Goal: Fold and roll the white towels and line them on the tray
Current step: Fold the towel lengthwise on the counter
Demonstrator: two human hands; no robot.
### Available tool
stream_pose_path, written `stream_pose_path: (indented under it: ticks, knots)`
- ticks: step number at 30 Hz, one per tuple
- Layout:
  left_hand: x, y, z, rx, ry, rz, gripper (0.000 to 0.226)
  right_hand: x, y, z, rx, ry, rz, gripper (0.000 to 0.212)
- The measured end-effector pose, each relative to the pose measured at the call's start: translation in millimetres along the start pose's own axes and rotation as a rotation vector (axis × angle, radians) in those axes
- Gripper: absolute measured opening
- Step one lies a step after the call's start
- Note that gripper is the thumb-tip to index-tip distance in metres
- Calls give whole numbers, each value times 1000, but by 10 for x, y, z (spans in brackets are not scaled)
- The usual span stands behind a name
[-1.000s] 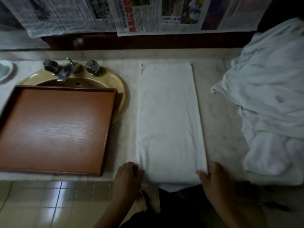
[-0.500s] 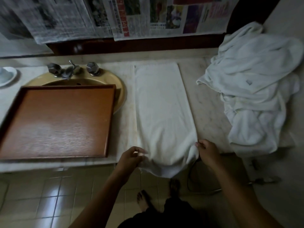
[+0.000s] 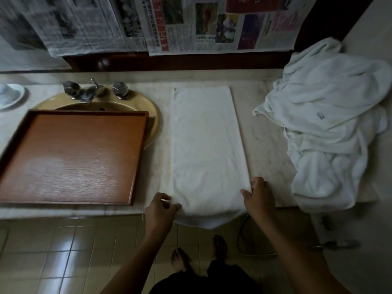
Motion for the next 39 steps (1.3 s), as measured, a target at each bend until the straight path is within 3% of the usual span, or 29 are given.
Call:
stream_pose_path:
  ticks: [7, 12, 16, 24, 27, 29, 32, 39]
  knots:
    - [-28, 39, -86, 13, -61, -29, 17, -19, -71, -63, -14, -23, 33, 36]
    - [49, 24, -174, -24, 261, 112, 19, -26, -133, -64, -13, -29, 53, 36]
    - [24, 22, -7, -59, -6, 55, 14, -14, -139, -76, -35, -28, 57, 36]
    - [-24, 8, -112, -27, -176, 45, 20, -104, 228, -379, 15, -115, -85, 14]
    - [-10, -8, -91, -3, -165, 86, 17, 67, 407, -722, 142, -89, 57, 9]
    - [26, 34, -92, 34, -143, 124, 12, 200, 451, -820, 183, -107, 160, 19]
    - [102, 133, -89, 67, -61, 218, 8, 341, 424, -763, 195, -148, 246, 35]
    - [123, 89, -168, -11, 558, 449, 31, 230, 453, -608, 181, -317, 332, 18]
Point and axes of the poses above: each hand's wrist, its own y-axis away from the middle knuckle, its own x-axis out of the palm, z = x × y, the point moved 5 cm from there along -y, towards the middle knuckle, and after that the axes turned 13 degrees about x, right-handed, at the moved point
